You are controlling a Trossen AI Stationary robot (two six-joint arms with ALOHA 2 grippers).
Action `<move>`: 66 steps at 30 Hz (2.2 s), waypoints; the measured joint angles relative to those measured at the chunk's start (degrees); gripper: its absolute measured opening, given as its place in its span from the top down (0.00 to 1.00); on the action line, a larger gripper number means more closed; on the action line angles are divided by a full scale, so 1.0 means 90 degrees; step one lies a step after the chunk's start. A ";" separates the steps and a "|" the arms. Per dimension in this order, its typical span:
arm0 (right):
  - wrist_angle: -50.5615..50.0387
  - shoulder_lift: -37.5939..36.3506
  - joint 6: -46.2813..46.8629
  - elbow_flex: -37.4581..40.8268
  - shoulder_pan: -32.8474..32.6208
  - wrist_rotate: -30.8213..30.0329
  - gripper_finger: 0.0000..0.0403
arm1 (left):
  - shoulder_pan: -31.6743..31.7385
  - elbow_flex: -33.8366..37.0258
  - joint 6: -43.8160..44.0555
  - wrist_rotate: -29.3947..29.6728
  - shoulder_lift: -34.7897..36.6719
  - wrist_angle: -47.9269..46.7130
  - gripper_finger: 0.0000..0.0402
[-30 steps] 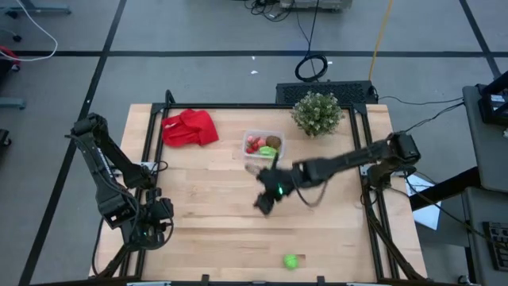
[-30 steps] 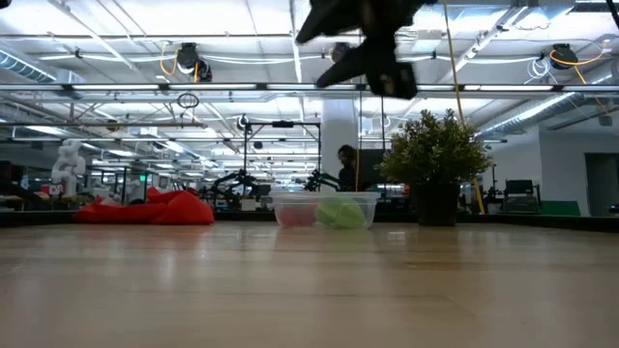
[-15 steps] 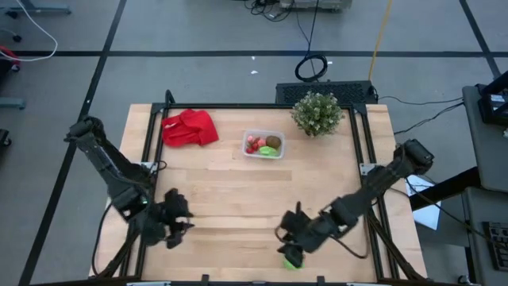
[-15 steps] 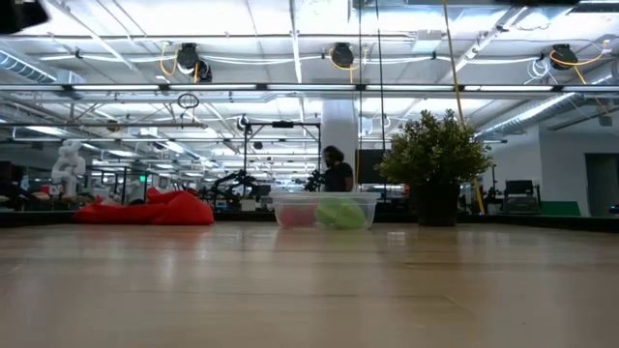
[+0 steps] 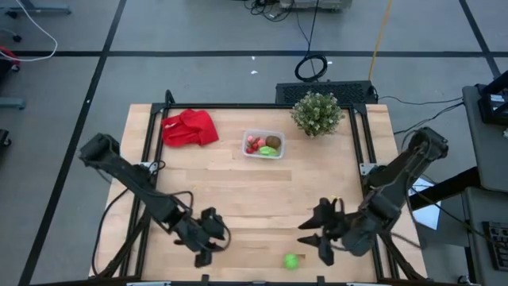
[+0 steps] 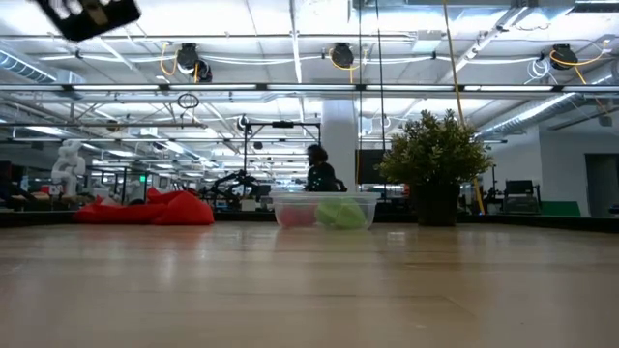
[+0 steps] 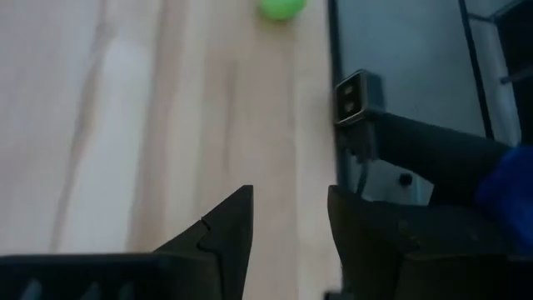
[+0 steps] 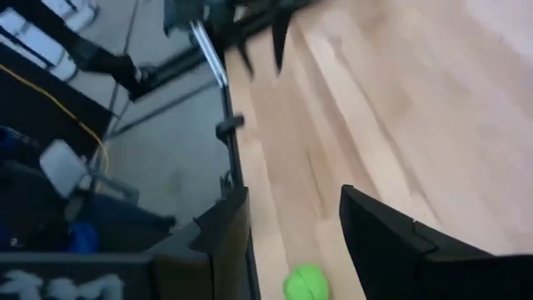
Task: Pick and placing Produce into tupperware
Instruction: Put the cabbage into the bin
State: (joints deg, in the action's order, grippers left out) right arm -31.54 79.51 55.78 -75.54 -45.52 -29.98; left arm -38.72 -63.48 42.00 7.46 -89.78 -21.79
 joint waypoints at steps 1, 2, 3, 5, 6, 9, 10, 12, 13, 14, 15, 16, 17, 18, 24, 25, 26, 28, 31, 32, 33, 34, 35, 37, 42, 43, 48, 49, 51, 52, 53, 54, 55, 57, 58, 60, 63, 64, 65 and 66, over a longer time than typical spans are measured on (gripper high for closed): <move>-0.0012 -0.0076 -0.0087 -0.0001 0.0005 -0.0039 0.56 | -0.0003 -0.0224 -0.0123 0.0002 -0.0169 -0.0025 0.60; -0.0011 -0.0143 -0.0185 -0.0001 0.0019 -0.0046 0.56 | -0.0003 -0.0476 -0.0259 0.0003 -0.0350 -0.0055 0.60; -0.0007 -0.0206 -0.0287 -0.0001 0.0039 -0.0055 0.56 | -0.0003 -0.0729 -0.0383 0.0005 -0.0528 -0.0119 0.60; -0.0006 -0.0297 -0.0476 -0.0001 0.0056 -0.0051 0.56 | 0.0000 -0.1231 -0.0596 0.0129 -0.0893 -0.0404 0.60; -0.0010 -0.0339 -0.0563 -0.0001 0.0056 -0.0048 0.56 | 0.0018 -0.1498 -0.0684 0.0200 -0.1088 -0.0474 0.60; -0.0039 -0.0473 -0.0891 -0.0001 0.0056 -0.0027 0.56 | 0.0078 -0.2268 -0.0869 0.0340 -0.1655 -0.0718 0.60; -0.0067 -0.0554 -0.1021 -0.0001 0.0056 -0.0029 0.56 | 0.0108 -0.2518 -0.0934 0.0344 -0.1836 -0.0764 0.60; -0.0102 -0.0716 -0.1300 -0.0001 0.0056 -0.0034 0.56 | 0.0178 -0.2981 -0.0976 0.0345 -0.2199 -0.0886 0.60; -0.0113 -0.0799 -0.1437 -0.0001 0.0058 -0.0062 0.56 | 0.0214 -0.3185 -0.0983 0.0345 -0.2362 -0.1014 0.60; -0.0124 -0.0871 -0.1568 -0.0001 0.0058 -0.0158 0.56 | 0.0256 -0.3377 -0.0985 0.0344 -0.2521 -0.1101 0.60; -0.0132 -0.0948 -0.1699 -0.0001 0.0058 -0.0256 0.56 | 0.0298 -0.3563 -0.0990 0.0344 -0.2692 -0.1118 0.60; -0.0130 -0.1020 -0.1836 -0.0001 0.0058 -0.0386 0.56 | 0.0340 -0.3736 -0.1005 0.0343 -0.2828 -0.1116 0.61; -0.0134 -0.1094 -0.1975 -0.0001 0.0058 -0.0502 0.56 | 0.0382 -0.3905 -0.1042 0.0345 -0.2973 -0.1126 0.60; -0.0135 -0.1171 -0.2102 -0.0001 0.0060 -0.0583 0.56 | 0.0426 -0.4087 -0.1081 0.0343 -0.3120 -0.1130 0.60; -0.0149 -0.1523 -0.2631 -0.0001 0.0244 -0.0709 0.56 | 0.0615 -0.5125 -0.1454 0.0223 -0.3932 -0.1111 0.60; -0.0144 -0.1584 -0.2705 -0.0001 0.0295 -0.0711 0.56 | 0.0648 -0.5286 -0.1530 0.0173 -0.4064 -0.1110 0.60; -0.0149 -0.1631 -0.2798 -0.0001 0.0345 -0.0709 0.56 | 0.0687 -0.5444 -0.1597 0.0139 -0.4197 -0.1113 0.60; -0.0149 -0.1716 -0.2958 -0.0001 0.0442 -0.0704 0.56 | 0.0760 -0.5679 -0.1699 -0.0036 -0.4403 -0.1124 0.60; -0.0145 -0.1821 -0.3160 -0.0001 0.0558 -0.0699 0.56 | 0.0861 -0.5867 -0.1776 -0.0310 -0.4626 -0.1133 0.60; -0.0144 -0.1856 -0.3205 -0.0001 0.0595 -0.0699 0.56 | 0.0880 -0.5875 -0.1796 -0.0338 -0.4660 -0.1150 0.60; -0.0149 -0.1880 -0.3239 -0.0001 0.0624 -0.0698 0.56 | 0.0901 -0.5881 -0.1819 -0.0355 -0.4703 -0.1123 0.60; -0.0141 -0.1901 -0.3266 -0.0001 0.0647 -0.0697 0.56 | 0.0920 -0.5884 -0.1850 -0.0361 -0.4712 -0.1100 0.60; -0.0147 -0.1911 -0.3277 -0.0001 0.0663 -0.0697 0.56 | 0.0939 -0.5884 -0.1879 -0.0366 -0.4721 -0.1113 0.60; -0.0145 -0.1917 -0.3281 -0.0001 0.0715 -0.0692 0.56 | 0.0974 -0.5884 -0.1977 -0.0378 -0.4721 -0.1066 0.60; -0.0148 -0.1919 -0.3300 -0.0001 0.0779 -0.0678 0.56 | 0.1051 -0.5884 -0.2226 -0.0338 -0.4711 -0.0868 0.60; -0.0151 -0.1919 -0.3301 -0.0001 0.0794 -0.0672 0.56 | 0.1061 -0.5884 -0.2261 -0.0332 -0.4712 -0.0844 0.60; -0.0157 -0.1919 -0.3301 -0.0001 0.0876 -0.0669 0.56 | 0.1097 -0.5887 -0.2312 -0.0458 -0.4989 -0.0469 0.60; -0.0164 -0.1919 -0.3299 -0.0004 0.0895 -0.0669 0.56 | 0.1105 -0.5887 -0.2321 -0.0547 -0.5068 -0.0350 0.60; -0.0189 -0.1919 -0.3301 -0.0004 0.0931 -0.0668 0.56 | 0.1109 -0.5876 -0.2307 -0.0647 -0.5170 -0.0410 0.60; -0.0183 -0.1919 -0.3301 -0.0004 0.0951 -0.0668 0.56 | 0.1122 -0.5875 -0.2295 -0.0661 -0.5229 -0.0342 0.60; -0.0187 -0.1919 -0.3301 -0.0004 0.0974 -0.0667 0.56 | 0.1129 -0.5875 -0.2270 -0.0660 -0.5258 -0.0255 0.60; -0.0191 -0.1919 -0.3301 -0.0004 0.0987 -0.0667 0.56 | 0.1132 -0.5875 -0.2255 -0.0662 -0.5268 -0.0238 0.60; -0.0187 -0.1919 -0.3301 -0.0004 0.1009 -0.0668 0.56 | 0.1129 -0.5875 -0.2259 -0.0661 -0.5269 -0.0213 0.60; -0.0194 -0.1919 -0.3303 -0.0004 0.1032 -0.0667 0.56 | 0.1126 -0.5887 -0.2279 -0.0660 -0.5308 0.0018 0.60; -0.0192 -0.1919 -0.3317 -0.0004 0.1049 -0.0666 0.56 | 0.1122 -0.5892 -0.2285 -0.0653 -0.5315 0.0061 0.60; -0.0193 -0.1919 -0.3328 -0.0004 0.1074 -0.0665 0.56 | 0.1117 -0.5887 -0.2288 -0.0662 -0.5340 0.0027 0.60; -0.0191 -0.1919 -0.3343 -0.0004 0.1121 -0.0663 0.56 | 0.1114 -0.5882 -0.2257 -0.0663 -0.5431 0.0040 0.60; -0.0197 -0.1919 -0.3347 -0.0004 0.1122 -0.0665 0.56 | 0.1114 -0.5879 -0.2255 -0.0677 -0.5437 0.0042 0.60; -0.0197 -0.1919 -0.3347 -0.0004 0.1124 -0.0665 0.56 | 0.1117 -0.5877 -0.2254 -0.0714 -0.5437 0.0051 0.60; -0.0192 -0.1919 -0.3345 -0.0002 0.1124 -0.0665 0.56 | 0.1117 -0.5877 -0.2254 -0.0736 -0.5434 0.0064 0.60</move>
State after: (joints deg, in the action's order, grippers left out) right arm -33.27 62.24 25.67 -75.56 -35.40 -35.97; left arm -28.67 -116.38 21.71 0.84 -138.69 -21.22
